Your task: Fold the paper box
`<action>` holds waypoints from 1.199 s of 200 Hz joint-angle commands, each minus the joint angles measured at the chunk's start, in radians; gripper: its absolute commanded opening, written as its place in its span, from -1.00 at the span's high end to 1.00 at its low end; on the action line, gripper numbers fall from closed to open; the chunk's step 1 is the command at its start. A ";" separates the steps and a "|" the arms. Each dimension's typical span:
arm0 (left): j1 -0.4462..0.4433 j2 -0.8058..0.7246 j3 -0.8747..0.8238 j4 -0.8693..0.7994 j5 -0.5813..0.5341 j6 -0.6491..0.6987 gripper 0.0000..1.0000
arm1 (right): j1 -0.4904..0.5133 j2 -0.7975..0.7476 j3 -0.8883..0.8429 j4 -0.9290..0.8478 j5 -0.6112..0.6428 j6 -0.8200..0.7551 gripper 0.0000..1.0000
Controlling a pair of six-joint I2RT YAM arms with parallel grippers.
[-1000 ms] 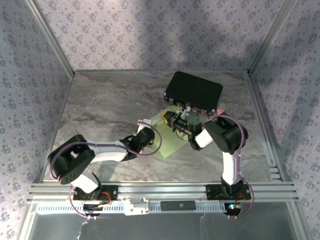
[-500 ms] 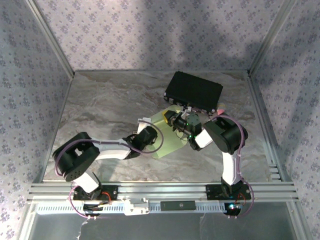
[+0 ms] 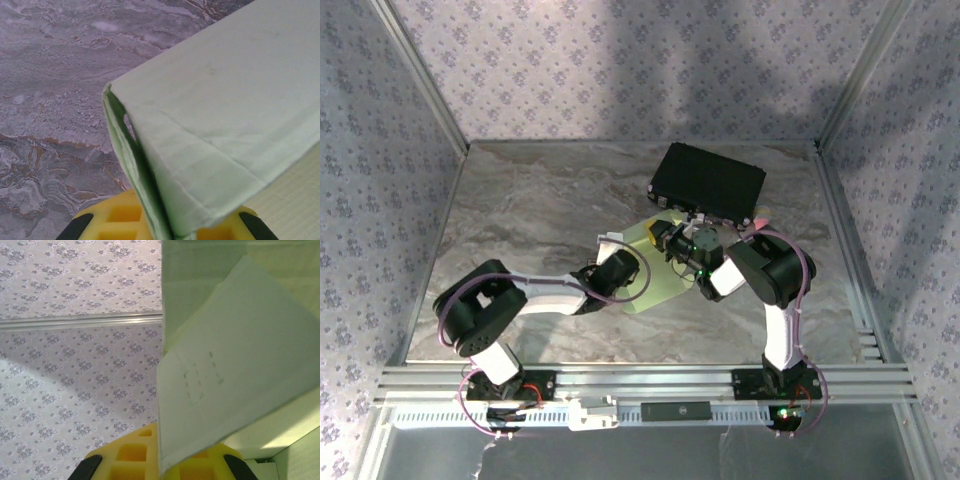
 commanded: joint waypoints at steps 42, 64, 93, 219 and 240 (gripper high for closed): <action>0.008 0.037 0.050 0.051 0.081 0.071 1.00 | 0.029 0.025 -0.002 -0.065 -0.080 0.024 1.00; 0.009 0.048 0.064 0.029 0.067 0.057 1.00 | 0.031 0.024 -0.003 -0.072 -0.076 0.028 1.00; 0.007 0.057 0.103 -0.093 -0.026 -0.026 1.00 | 0.039 0.013 -0.006 -0.081 -0.055 0.038 1.00; 0.017 0.132 0.160 -0.120 -0.015 -0.042 0.68 | 0.045 -0.019 0.004 -0.129 -0.042 0.077 1.00; 0.018 0.141 0.159 -0.117 -0.018 -0.049 0.33 | 0.042 -0.019 0.005 -0.134 -0.041 0.080 1.00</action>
